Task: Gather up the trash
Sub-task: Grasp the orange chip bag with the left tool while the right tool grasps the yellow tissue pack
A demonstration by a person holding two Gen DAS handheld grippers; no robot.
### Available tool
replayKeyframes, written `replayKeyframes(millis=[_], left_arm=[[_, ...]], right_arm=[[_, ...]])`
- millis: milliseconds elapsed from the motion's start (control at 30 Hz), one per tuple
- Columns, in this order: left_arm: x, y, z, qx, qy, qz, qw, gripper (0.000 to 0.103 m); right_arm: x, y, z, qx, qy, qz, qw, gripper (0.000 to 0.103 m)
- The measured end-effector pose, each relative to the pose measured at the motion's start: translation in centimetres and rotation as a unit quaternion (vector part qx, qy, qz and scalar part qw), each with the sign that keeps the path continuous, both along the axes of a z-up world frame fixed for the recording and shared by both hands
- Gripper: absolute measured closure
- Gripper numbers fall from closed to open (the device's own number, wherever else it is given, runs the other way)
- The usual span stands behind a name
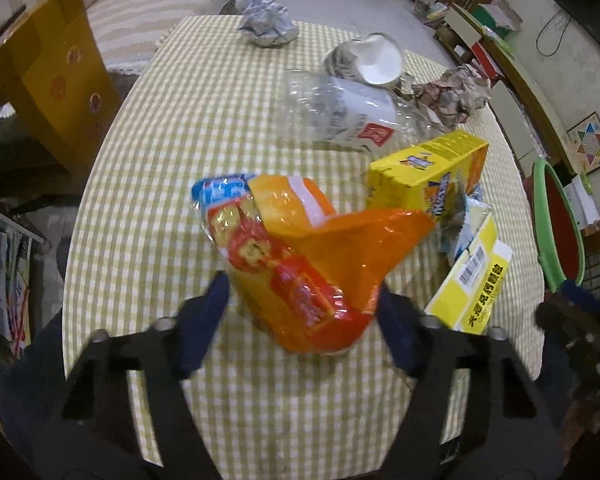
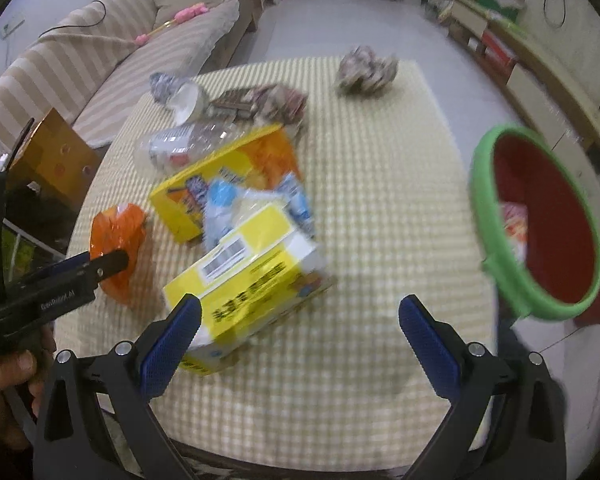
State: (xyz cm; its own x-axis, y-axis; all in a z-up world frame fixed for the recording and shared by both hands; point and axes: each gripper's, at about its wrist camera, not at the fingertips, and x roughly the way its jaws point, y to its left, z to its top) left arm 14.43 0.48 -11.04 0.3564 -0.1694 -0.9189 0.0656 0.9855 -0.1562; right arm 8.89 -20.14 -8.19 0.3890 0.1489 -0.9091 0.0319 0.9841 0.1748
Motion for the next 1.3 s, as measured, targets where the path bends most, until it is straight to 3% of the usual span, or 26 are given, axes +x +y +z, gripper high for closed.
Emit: replayKeyframes(millis=[67, 200, 567, 767, 867, 1067, 1300], left_arm=[[-0.1, 0.8, 0.0, 0.0, 0.0, 0.004, 1.0, 0.063], [-0.4, 2.0, 0.6, -0.001, -0.01, 0.005, 0.9999, 0.073], [-0.8, 3.8, 1.8, 0.002, -0.036, -0.007, 0.9993, 0.085], [-0.9, 4.0, 1.5, -0.004, -0.036, -0.012, 0.9993, 0.088], [-1.1, 4.0, 1.5, -0.006, -0.036, -0.012, 0.9993, 0.089], [-1.7, 3.8, 2.0, -0.005, -0.044, -0.012, 0.999, 0.089], [-2.6, 3.3, 3.4, -0.002, -0.062, -0.011, 0.998, 0.09]], right_arm=[[0.3, 0.5, -0.6, 0.013, 0.011, -0.009, 1.0, 0.008], [1.0, 1.0, -2.0, 0.054, 0.033, -0.06, 0.996, 0.008], [3.7, 3.4, -5.2, 0.063, 0.073, -0.138, 0.986, 0.008], [4.2, 4.4, -5.6, 0.055, 0.074, -0.115, 0.989, 0.017], [3.3, 4.0, -5.7, 0.056, 0.078, -0.108, 0.989, 0.031], [1.4, 2.0, -4.8, 0.078, 0.081, -0.086, 0.99, 0.046], [-1.0, 0.8, -2.7, 0.067, 0.055, -0.052, 0.995, 0.051]])
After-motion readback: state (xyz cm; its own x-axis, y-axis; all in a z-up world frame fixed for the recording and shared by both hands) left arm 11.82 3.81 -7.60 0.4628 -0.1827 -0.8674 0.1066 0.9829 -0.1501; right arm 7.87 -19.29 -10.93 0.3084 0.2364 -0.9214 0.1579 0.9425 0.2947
